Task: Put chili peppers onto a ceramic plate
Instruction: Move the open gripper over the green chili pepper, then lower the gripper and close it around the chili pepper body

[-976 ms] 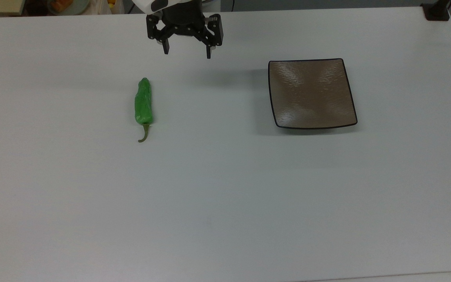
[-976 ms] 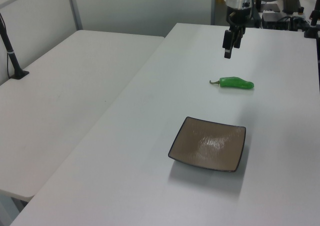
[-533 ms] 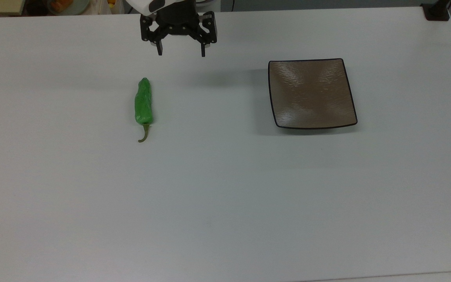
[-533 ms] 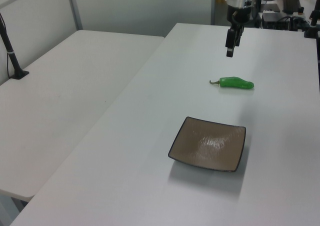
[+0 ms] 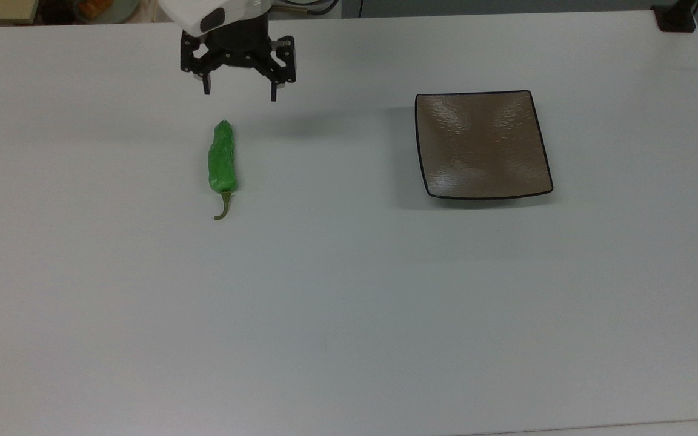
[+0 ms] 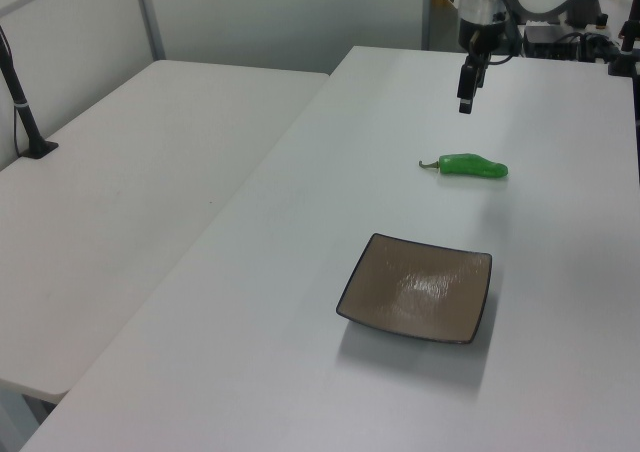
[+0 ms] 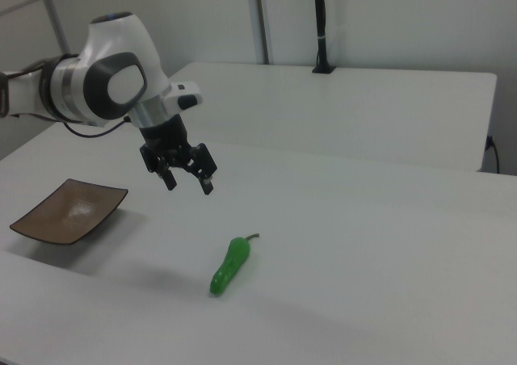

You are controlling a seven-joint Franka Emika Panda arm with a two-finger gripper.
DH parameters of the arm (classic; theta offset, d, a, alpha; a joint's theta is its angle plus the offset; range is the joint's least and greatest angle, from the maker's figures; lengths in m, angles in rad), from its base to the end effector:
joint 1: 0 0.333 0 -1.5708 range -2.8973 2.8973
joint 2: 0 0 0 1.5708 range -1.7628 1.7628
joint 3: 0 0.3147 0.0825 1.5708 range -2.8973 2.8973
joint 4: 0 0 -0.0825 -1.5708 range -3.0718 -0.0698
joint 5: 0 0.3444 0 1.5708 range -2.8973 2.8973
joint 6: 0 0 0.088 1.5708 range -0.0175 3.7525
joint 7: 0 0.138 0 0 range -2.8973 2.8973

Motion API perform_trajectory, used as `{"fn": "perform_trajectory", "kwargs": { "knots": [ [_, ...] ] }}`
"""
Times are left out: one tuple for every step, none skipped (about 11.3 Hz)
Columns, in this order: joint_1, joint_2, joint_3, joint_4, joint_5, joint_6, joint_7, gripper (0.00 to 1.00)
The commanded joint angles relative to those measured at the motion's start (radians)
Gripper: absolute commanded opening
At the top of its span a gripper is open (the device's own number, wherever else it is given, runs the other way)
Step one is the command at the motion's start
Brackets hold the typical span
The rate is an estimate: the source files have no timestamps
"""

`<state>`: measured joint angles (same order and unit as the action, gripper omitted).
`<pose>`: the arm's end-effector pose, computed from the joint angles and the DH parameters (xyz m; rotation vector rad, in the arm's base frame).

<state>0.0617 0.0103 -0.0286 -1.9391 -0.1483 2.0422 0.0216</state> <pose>0.5371 0.0056 0.4678 3.0033 0.1094 0.1450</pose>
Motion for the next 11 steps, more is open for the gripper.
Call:
{"fn": "perform_trajectory", "kwargs": {
  "knots": [
    [0.015,0.009,-0.034,-0.072,-0.049,0.117,-0.057,1.00],
    [0.013,0.014,-0.042,-0.090,-0.060,0.133,-0.078,1.00],
    [0.013,0.023,-0.059,-0.105,-0.065,0.154,-0.101,1.00],
    [0.013,0.036,-0.068,-0.118,-0.065,0.171,-0.123,1.00],
    [0.013,0.054,-0.083,-0.121,-0.065,0.194,-0.149,1.00],
    [0.013,0.075,-0.096,-0.121,-0.065,0.214,-0.169,1.00],
    [0.006,0.094,-0.099,-0.121,-0.065,0.239,-0.186,1.00],
    [0.004,0.108,-0.099,-0.123,-0.065,0.256,-0.201,1.00],
    [0.004,0.128,-0.099,-0.123,-0.065,0.271,-0.218,1.00],
    [0.004,0.143,-0.099,-0.123,-0.065,0.276,-0.224,1.00],
    [0.004,0.164,-0.099,-0.123,-0.066,0.283,-0.226,1.00]
  ]
}}
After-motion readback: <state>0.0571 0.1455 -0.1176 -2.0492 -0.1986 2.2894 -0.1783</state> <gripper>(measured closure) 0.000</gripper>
